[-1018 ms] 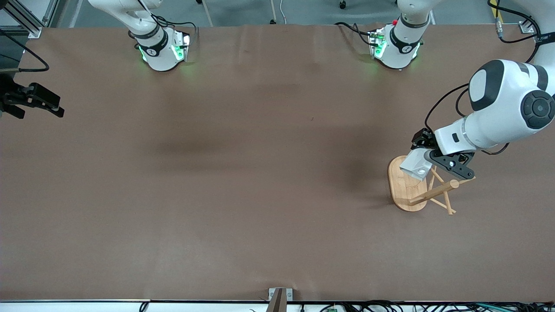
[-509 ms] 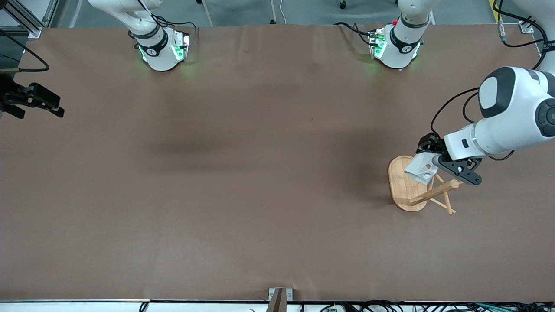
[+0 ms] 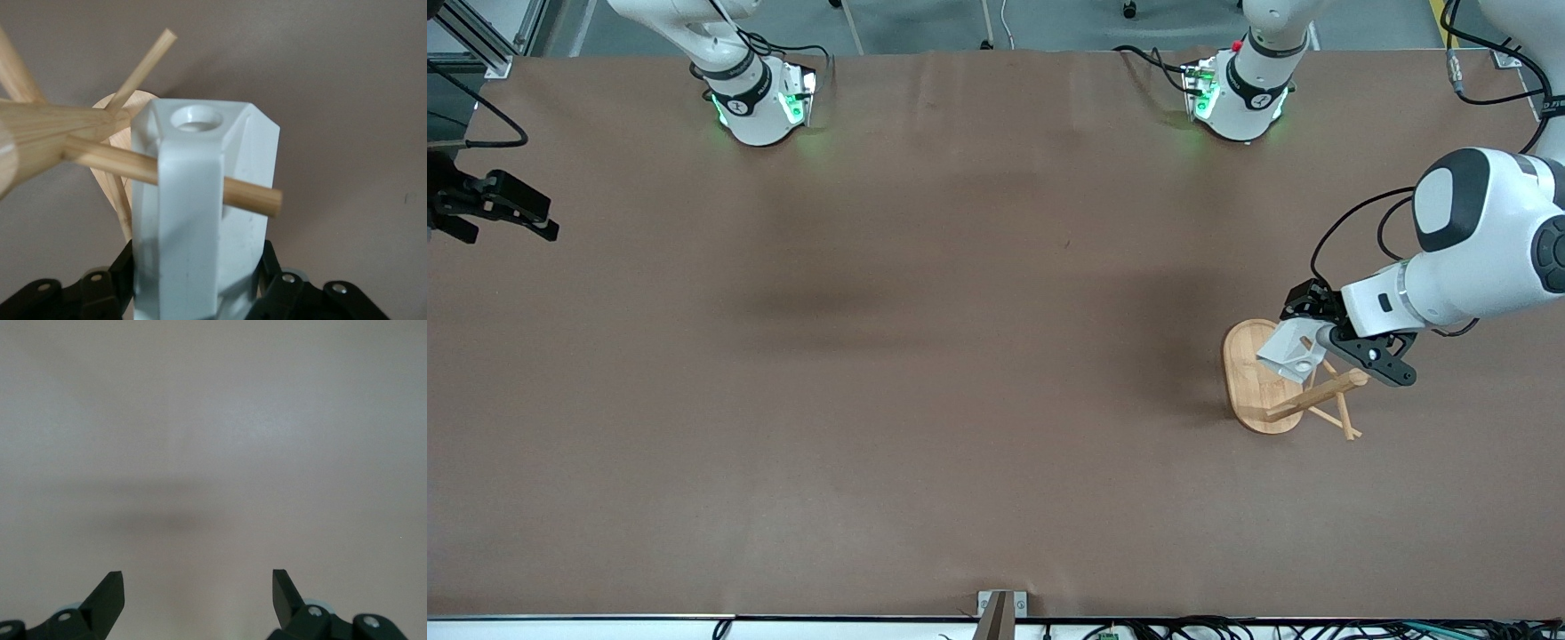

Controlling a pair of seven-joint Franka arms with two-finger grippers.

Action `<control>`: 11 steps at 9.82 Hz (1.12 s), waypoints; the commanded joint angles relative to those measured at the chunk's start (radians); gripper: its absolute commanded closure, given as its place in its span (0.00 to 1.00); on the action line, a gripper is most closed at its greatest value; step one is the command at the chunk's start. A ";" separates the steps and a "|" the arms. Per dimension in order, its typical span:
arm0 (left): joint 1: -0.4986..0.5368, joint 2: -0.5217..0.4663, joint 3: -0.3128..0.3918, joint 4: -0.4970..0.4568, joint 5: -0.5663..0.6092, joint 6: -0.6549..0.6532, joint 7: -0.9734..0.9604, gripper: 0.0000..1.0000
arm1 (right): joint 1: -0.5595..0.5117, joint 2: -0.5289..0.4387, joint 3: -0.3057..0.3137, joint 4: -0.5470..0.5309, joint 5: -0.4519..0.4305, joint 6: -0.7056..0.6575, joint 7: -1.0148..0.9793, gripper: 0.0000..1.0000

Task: Hang cup on rack
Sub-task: 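Open the left gripper and release the cup on the peg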

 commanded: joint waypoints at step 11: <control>0.001 0.025 -0.010 0.159 0.018 -0.066 -0.050 0.00 | 0.001 -0.017 0.006 -0.018 -0.011 0.011 0.019 0.02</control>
